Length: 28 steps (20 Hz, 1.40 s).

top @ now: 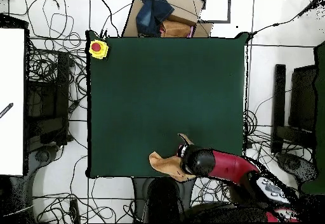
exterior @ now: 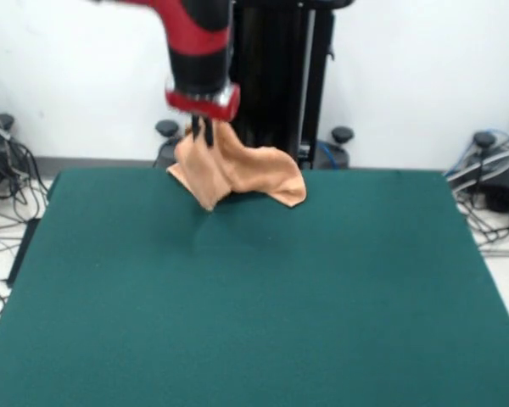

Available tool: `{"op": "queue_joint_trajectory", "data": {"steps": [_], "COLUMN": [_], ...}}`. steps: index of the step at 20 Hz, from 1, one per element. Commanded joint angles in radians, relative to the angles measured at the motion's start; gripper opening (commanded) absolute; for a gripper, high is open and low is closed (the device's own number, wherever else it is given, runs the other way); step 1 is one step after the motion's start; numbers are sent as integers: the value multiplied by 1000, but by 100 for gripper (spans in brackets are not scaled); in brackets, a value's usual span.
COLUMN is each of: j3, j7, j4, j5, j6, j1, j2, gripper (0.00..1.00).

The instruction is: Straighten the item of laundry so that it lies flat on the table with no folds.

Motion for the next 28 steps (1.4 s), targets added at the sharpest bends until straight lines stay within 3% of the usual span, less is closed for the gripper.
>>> {"op": "queue_joint_trajectory", "data": {"steps": [1,7,10,14,22,25,28], "j3": [213,296,323,330,284,269,270], "j7": [-115,-125,-104,-31,91,100,107], "j4": [-207,-223,-218,-188,-142,-122,-121], "j5": [-135,-152,-169,-251,-277,-271,-254], "j6": [-49,14,-10,-208,-398,-425,-426], "j1": [-32,-95,-116,-109,-79,-73,-80], "j2": [182,203,182,66,-37,-95,-83], "gripper": [0,0,0,0,0,0,0]}}
